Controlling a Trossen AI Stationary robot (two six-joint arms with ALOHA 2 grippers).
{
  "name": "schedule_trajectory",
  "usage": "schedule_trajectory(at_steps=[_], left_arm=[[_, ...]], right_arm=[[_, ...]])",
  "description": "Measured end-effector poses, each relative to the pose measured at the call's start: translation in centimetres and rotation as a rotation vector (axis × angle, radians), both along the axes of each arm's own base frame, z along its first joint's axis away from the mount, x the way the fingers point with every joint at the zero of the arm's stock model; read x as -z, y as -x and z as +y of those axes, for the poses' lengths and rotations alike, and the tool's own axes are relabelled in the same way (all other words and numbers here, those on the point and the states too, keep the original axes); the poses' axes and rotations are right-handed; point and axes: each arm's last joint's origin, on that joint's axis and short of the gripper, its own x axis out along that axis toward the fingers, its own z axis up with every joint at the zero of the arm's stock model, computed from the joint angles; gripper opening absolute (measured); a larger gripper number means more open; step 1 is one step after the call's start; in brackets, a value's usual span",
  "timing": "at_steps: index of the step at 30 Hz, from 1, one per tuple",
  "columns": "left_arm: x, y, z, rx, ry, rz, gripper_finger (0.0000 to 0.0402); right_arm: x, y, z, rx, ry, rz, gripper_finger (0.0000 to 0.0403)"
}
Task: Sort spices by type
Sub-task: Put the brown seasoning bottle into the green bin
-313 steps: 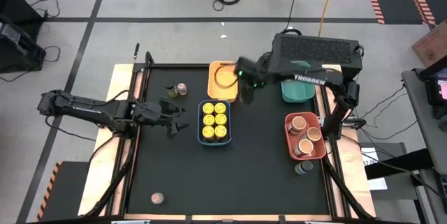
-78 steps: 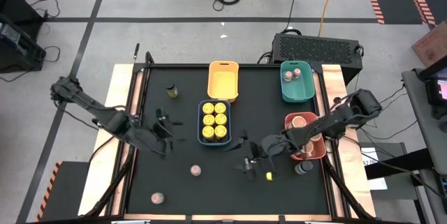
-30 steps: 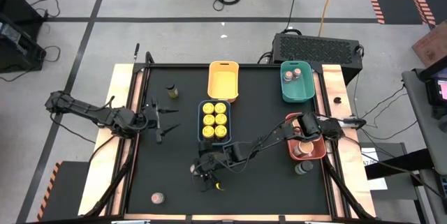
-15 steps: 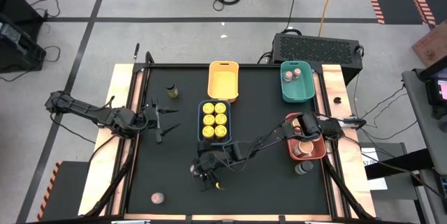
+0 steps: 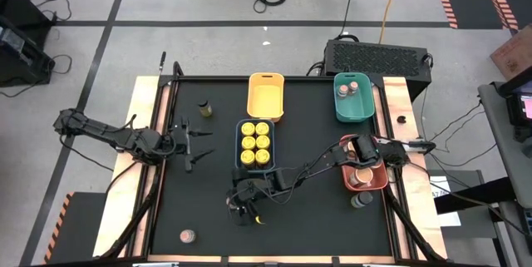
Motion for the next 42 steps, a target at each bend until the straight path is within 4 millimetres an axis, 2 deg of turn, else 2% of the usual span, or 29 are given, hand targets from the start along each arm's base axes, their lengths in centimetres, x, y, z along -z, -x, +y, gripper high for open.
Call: schedule_trajectory(at_steps=[8, 16, 20, 42], left_arm=[[0.0, 0.0, -0.1, 0.025, 0.002, 0.001, 0.0281], [0.0, 0.0, -0.1, 0.024, 0.001, 0.001, 0.0281], [0.0, 0.0, -0.1, 0.023, 0.001, 0.001, 0.0281], [0.0, 0.0, -0.1, 0.021, 0.0, 0.0, 0.0281]], right_arm=[[0.2, 0.1, -0.1, 0.016, -0.002, 0.03, 0.0263], [0.5, 0.5, 0.6, 0.008, 0.017, 0.056, 0.0263], [1.5, 0.9, 0.9, 0.005, 0.027, 0.096, 0.0263], [0.5, 0.3, 1.0, 0.005, 0.013, 0.008, 0.0263]])
